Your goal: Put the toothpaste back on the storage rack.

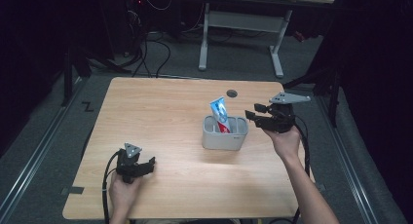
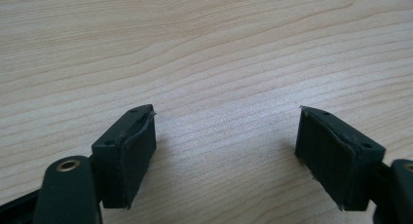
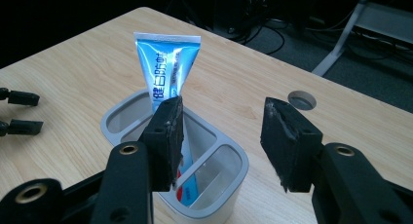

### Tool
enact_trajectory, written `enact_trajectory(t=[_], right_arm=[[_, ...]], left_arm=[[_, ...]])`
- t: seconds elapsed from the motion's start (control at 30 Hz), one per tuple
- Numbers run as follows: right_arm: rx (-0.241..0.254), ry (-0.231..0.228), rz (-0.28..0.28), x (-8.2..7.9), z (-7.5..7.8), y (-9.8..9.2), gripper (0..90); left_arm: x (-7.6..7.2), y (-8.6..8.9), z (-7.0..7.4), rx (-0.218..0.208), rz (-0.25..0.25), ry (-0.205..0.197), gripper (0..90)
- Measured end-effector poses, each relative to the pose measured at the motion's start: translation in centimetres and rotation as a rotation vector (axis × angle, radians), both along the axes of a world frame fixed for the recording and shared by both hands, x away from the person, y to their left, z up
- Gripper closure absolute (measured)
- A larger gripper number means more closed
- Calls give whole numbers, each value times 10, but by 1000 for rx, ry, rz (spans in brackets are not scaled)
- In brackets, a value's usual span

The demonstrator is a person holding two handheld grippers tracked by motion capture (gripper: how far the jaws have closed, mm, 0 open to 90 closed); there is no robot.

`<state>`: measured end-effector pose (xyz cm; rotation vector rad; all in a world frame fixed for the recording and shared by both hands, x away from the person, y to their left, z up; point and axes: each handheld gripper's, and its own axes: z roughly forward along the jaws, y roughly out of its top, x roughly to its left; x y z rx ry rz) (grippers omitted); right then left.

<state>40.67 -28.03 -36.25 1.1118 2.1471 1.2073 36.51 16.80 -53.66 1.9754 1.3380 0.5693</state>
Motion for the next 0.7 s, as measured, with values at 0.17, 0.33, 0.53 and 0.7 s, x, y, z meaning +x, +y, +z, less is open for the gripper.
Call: enact_trajectory(t=[0.17,0.33,0.53,0.7], right_arm=[[-3,0,-5,-2,1,-3,505],[11,-6,-13,-4,-1,-7,506],[26,1,-26,-6,-6,-15,507],[35,0,-33,-9,-7,-19,507]], left_arm=[[0,0,0,-1,1,-1,231],[0,0,0,-1,1,-1,231],[0,0,0,0,0,0,231],[0,0,0,0,0,0,231]])
